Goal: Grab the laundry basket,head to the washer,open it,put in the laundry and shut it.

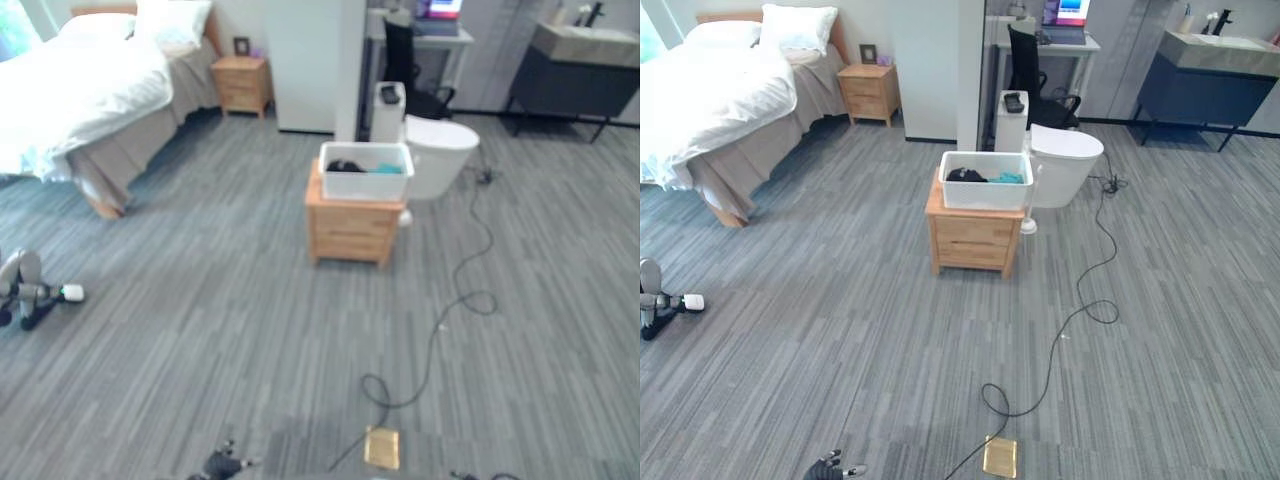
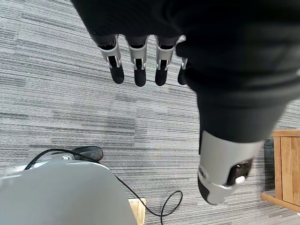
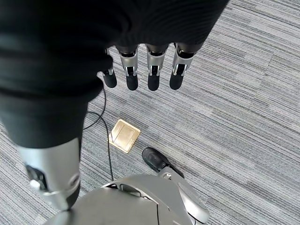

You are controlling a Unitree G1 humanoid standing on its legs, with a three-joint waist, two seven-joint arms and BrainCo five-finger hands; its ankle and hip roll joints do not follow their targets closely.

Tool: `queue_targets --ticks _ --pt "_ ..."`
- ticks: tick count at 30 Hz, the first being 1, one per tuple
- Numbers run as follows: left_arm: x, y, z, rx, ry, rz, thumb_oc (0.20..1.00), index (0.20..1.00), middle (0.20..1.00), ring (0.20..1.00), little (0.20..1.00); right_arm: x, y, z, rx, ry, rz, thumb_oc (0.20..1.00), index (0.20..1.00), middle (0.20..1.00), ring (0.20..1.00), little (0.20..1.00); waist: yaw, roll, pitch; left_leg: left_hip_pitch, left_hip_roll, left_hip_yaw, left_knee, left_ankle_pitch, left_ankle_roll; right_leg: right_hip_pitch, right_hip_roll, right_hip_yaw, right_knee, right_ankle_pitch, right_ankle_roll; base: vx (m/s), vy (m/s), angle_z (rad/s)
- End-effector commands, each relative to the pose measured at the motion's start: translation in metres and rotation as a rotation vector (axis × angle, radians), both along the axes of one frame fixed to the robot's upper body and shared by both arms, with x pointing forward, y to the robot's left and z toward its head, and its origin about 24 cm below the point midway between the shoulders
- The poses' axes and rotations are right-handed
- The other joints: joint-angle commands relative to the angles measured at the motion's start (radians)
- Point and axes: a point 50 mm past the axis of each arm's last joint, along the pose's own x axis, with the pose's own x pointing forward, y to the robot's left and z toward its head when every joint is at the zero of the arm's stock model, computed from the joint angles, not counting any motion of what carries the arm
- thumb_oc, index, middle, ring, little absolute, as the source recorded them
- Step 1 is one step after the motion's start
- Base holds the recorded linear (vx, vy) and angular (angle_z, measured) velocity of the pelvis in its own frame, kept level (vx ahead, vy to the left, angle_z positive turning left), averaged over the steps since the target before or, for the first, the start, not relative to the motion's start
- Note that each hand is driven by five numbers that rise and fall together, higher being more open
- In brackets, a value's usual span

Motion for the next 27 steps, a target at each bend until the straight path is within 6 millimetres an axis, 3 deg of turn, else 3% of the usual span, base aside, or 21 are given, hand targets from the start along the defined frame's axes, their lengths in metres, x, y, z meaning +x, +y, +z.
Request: queue_targets --ticks 1,27 --pt "0.0157 -0.0024 0.0015 0.015 -0.022 -0.059 1.000 1.000 1.000 1.000 1.000 -0.0133 0.0035 -0.0031 0.010 0.084 0.050 1.000 1.000 1.000 1.000 1.000 -0.004 -0.019 -0.022 -0.043 0.090 0.029 0.004 0.020 -0.087 0.005 -0.112 0.008 0.003 0.006 0.127 0.00 0.000 0.00" --pt "0.0116 -0.0026 -0.0002 0.004 0.001 -0.049 1.000 1.000 1.000 1.000 1.000 -0.0141 0.0014 -0.0026 0.012 0.089 0.041 1.000 1.000 1.000 1.000 1.000 -0.005 -0.020 -0.026 -0.045 0.095 0.026 0.004 0.022 -0.092 0.006 -0.109 0.005 0.003 -0.002 0.124 0.00 0.000 0.00"
